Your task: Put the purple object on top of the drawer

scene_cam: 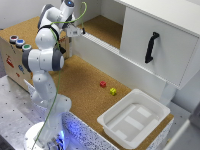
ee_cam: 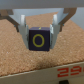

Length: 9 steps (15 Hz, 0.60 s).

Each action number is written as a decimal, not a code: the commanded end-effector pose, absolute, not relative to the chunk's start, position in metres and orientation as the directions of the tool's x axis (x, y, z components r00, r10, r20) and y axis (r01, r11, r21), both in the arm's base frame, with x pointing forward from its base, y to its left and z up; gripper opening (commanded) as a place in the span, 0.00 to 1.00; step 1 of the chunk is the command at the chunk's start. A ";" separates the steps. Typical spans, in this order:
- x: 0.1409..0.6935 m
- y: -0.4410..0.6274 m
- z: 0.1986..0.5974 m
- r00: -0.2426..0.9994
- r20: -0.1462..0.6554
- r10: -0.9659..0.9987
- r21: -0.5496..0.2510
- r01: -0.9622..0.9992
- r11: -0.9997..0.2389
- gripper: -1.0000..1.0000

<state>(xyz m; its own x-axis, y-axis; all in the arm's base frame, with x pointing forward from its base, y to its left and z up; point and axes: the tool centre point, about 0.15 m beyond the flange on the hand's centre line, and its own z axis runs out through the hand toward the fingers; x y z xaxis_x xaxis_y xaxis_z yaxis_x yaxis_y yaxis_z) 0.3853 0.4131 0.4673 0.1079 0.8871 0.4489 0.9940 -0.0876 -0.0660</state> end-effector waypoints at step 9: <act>0.402 0.453 0.433 -0.118 0.514 0.850 -0.131 0.968 0.213 0.00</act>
<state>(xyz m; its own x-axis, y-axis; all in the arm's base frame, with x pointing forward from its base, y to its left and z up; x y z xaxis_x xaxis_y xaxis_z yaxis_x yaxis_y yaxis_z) 0.3788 0.4341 0.4379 -0.0740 0.8899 0.4502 0.9929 0.1078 -0.0499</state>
